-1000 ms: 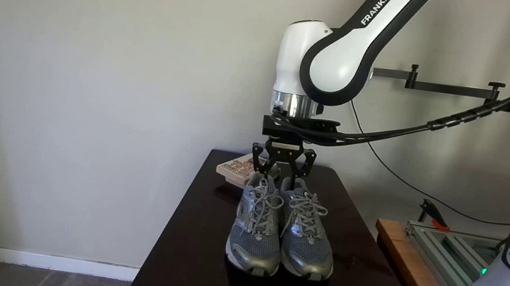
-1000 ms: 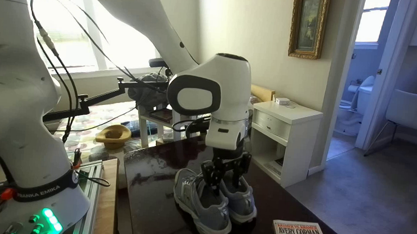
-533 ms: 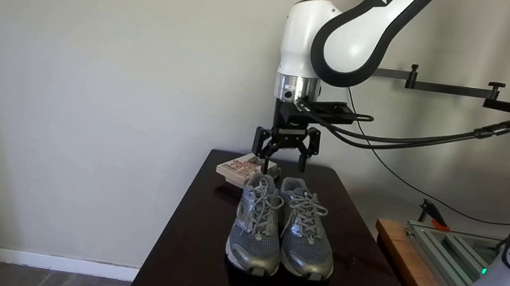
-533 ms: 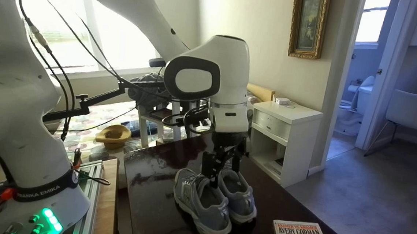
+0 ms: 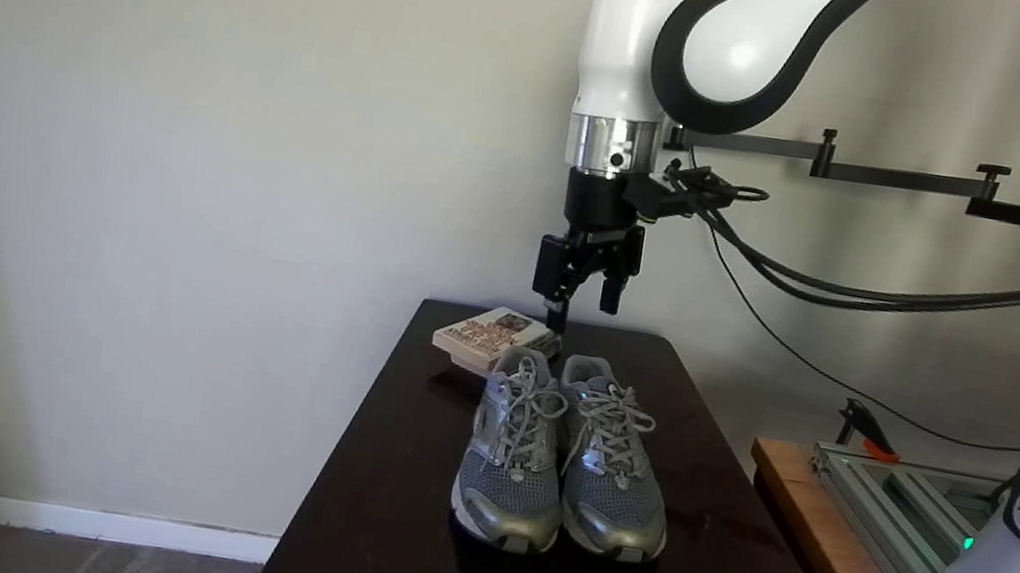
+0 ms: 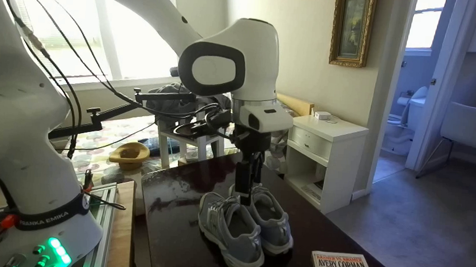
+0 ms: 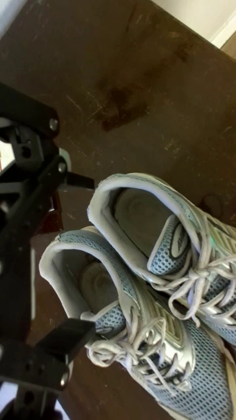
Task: Put the shoe on the table, then turn both shoes to the right
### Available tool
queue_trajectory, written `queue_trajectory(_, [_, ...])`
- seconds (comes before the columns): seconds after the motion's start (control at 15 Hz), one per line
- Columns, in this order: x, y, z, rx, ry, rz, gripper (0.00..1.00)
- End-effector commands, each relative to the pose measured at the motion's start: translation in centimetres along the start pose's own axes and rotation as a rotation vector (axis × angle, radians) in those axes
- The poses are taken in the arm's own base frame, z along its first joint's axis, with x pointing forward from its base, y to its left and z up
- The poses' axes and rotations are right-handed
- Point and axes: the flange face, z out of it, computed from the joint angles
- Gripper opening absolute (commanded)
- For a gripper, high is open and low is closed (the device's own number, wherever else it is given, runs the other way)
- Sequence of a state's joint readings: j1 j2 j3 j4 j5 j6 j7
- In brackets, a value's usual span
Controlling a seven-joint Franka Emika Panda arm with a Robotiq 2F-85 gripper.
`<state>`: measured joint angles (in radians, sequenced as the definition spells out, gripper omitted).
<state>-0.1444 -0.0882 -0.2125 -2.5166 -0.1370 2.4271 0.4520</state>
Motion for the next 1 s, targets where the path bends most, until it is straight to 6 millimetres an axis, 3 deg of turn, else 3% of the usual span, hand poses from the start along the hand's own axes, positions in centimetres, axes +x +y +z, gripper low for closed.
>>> queue_trajectory(0.0, [-1.5, 0.5, -1.5, 0.019, -0.002, -0.201, 1.00])
queue_trajectory(0.47, [-3.1, -0.5, -2.9, 0.032, -0.061, -0.535, 1.00])
queue_trajectory(0.73, [-3.7, -0.8, -3.4, 0.016, -0.067, -0.595, 1.00])
queue_trajectory(0.8, [-2.8, -0.9, -2.7, 0.004, -0.069, -0.566, 1.00])
queue_trajectory(0.93, [-2.8, -1.0, -2.9, 0.005, -0.065, -0.575, 1.00])
